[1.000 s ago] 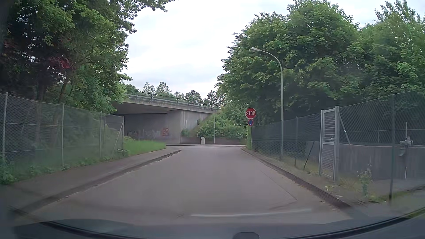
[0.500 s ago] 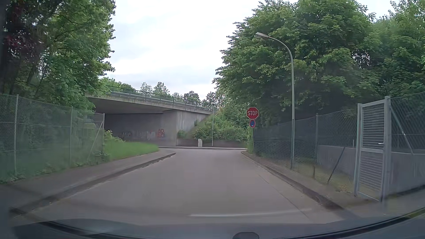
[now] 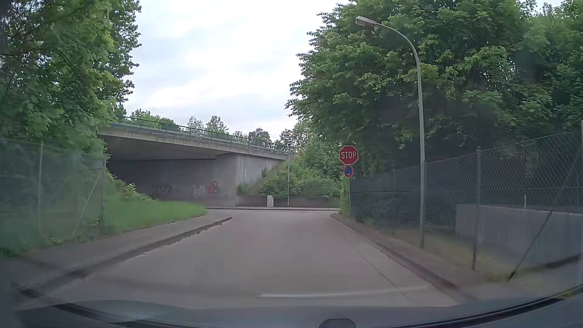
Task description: Follow the waypoints while adhering to traffic rules and regulations
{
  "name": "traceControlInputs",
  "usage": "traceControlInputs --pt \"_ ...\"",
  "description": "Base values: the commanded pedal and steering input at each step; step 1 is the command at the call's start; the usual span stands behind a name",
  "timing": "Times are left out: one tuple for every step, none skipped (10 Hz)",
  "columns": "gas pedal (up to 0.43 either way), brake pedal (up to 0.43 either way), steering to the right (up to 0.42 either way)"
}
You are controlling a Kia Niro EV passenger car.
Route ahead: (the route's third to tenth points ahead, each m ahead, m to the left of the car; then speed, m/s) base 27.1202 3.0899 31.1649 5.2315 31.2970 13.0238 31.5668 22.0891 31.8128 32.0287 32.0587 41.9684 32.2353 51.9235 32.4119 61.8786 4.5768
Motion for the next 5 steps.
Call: traceControlInputs --pt "0.047 0.000 -0.002" --pt "0.047 0.000 -0.010" --pt "0.047 0.000 -0.017" --pt "0.047 0.000 -0.015" --pt "0.000 0.000 -0.009"
